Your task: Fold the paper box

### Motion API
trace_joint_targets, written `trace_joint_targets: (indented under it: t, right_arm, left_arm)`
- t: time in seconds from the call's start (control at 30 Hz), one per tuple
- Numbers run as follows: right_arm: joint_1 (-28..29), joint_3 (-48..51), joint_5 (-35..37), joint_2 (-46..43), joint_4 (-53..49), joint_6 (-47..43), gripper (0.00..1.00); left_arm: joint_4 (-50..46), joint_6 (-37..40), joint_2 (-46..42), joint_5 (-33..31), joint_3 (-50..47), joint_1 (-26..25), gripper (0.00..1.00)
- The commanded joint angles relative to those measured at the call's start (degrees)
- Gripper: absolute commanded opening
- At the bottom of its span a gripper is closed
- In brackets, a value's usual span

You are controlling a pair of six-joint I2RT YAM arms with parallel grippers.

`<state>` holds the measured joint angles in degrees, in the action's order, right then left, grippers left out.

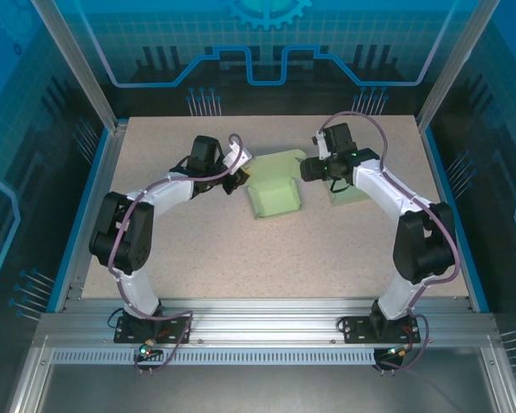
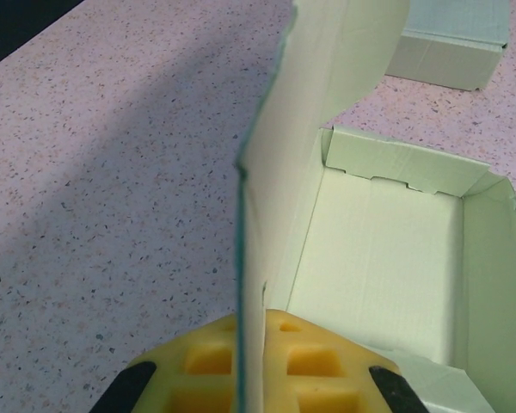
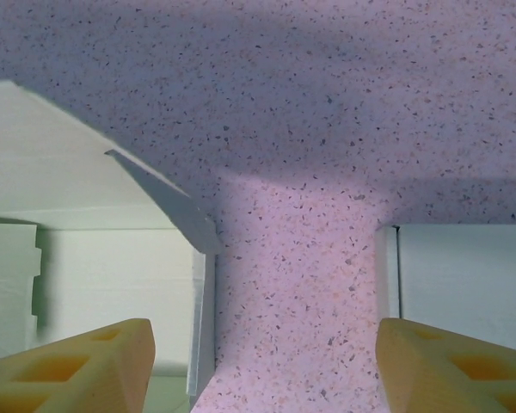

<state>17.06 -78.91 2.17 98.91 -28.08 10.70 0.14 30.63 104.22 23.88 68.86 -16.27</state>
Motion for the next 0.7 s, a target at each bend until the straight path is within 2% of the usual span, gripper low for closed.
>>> trace_joint_targets:
  t: [0.0,0.17,0.43,0.53,0.63,0.67]
  right_arm:
    - [0.0,-4.2,-7.2,3.0,0.5,-4.5,0.7]
    - [-0.1,-9.7,-11.5,8.2,-0.7,-5.7,0.65]
    - [0.7,-13.5,-12.4,13.4,-1.0,-5.2,0.52]
    - [1.1,-14.0,-12.4,14.6,-0.8,-5.0,0.4]
    - [1.9,-13.3,-11.4,15.0,-0.2,-4.7,0.19]
    - [2.3,-13.1,-10.4,14.8,0.1,-4.7,0.11]
  left_arm:
    - [-1.3,1.8,0.7,2.1,1.5,0.4,0.0]
    - [-1.2,1.6,1.1,2.0,2.0,0.4,0.0]
    - [-1.1,1.0,1.3,2.2,2.4,0.4,0.01]
    - [-0.7,0.6,1.3,2.5,2.5,0.4,0.01]
    - [-0.4,-0.2,1.2,2.3,2.7,0.4,0.02]
    - [-0.3,-0.9,1.3,1.9,2.8,0.4,0.09]
